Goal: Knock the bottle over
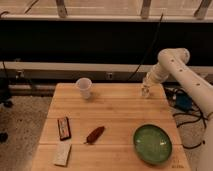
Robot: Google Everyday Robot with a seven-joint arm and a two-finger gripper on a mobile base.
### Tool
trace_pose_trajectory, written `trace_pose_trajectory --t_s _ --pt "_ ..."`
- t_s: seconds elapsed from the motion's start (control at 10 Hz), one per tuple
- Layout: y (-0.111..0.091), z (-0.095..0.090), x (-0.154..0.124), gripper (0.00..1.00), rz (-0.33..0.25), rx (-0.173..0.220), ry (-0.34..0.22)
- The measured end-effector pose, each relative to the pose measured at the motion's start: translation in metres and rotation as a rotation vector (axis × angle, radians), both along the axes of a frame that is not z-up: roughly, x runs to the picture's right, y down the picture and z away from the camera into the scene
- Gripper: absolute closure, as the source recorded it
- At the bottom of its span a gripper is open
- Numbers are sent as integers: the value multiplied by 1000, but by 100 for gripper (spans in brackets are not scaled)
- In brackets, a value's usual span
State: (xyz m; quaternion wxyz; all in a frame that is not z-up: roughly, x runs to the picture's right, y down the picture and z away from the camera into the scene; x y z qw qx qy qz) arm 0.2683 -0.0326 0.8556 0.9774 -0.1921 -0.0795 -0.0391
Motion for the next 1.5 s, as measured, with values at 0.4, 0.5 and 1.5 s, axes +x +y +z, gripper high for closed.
trace_pose_trajectory --t_s 0.4,0.5,1.5 --pt "-28 24 -15 89 -29 41 -16" --pt "-36 32 -15 89 -30 50 -19" --pt "-112 80 -4 89 -50 171 -57"
